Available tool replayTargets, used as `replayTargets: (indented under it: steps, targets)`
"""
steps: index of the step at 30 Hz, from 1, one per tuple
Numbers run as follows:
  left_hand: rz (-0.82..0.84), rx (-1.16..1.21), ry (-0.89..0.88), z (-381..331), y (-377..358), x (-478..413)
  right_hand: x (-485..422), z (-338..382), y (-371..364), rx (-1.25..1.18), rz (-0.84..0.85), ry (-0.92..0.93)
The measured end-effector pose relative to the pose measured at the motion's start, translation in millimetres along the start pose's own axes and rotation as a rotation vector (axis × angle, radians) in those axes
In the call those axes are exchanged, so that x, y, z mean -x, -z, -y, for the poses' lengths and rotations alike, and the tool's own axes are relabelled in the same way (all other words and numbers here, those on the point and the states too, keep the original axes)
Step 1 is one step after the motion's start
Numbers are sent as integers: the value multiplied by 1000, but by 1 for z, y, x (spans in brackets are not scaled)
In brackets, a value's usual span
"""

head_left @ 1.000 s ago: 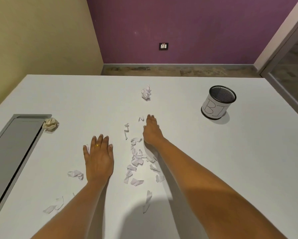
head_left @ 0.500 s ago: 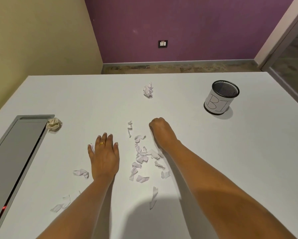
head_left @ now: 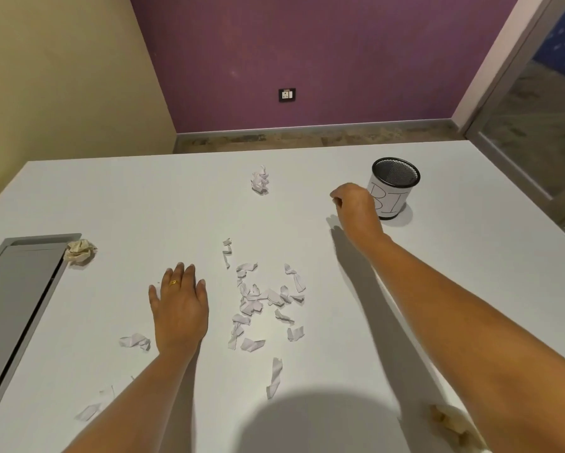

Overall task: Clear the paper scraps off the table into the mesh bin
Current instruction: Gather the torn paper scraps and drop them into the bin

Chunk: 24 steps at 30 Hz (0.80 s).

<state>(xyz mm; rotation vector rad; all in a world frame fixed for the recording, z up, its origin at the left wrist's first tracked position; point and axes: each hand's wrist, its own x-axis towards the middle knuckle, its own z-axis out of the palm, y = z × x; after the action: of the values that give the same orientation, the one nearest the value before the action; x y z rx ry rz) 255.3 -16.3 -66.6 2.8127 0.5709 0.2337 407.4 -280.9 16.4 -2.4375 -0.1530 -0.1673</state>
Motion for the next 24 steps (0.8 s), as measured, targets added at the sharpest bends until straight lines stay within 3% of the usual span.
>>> replayTargets:
  steps: [3, 6, 10, 17, 21, 24]
  targets:
    - [-9, -6, -4, 1, -1, -1, -25, -5, 29, 50, -129, -75]
    - [-24, -4, -4, 2, -3, -1, -43, -18, 43, 21, -113, -220]
    - [-33, 5, -2, 3, -3, -1, -43, -29, 45, -52, -277, -239]
    - [-36, 16, -3, 4, -3, -1, -46, -38, 50, -152, -228, -332]
    - [-26, 20, 7, 2, -2, -1, -39, -30, 48, -213, -281, -346]
    - [-21, 24, 8, 1, -1, 0, -32, -17, 34, -199, -311, -264]
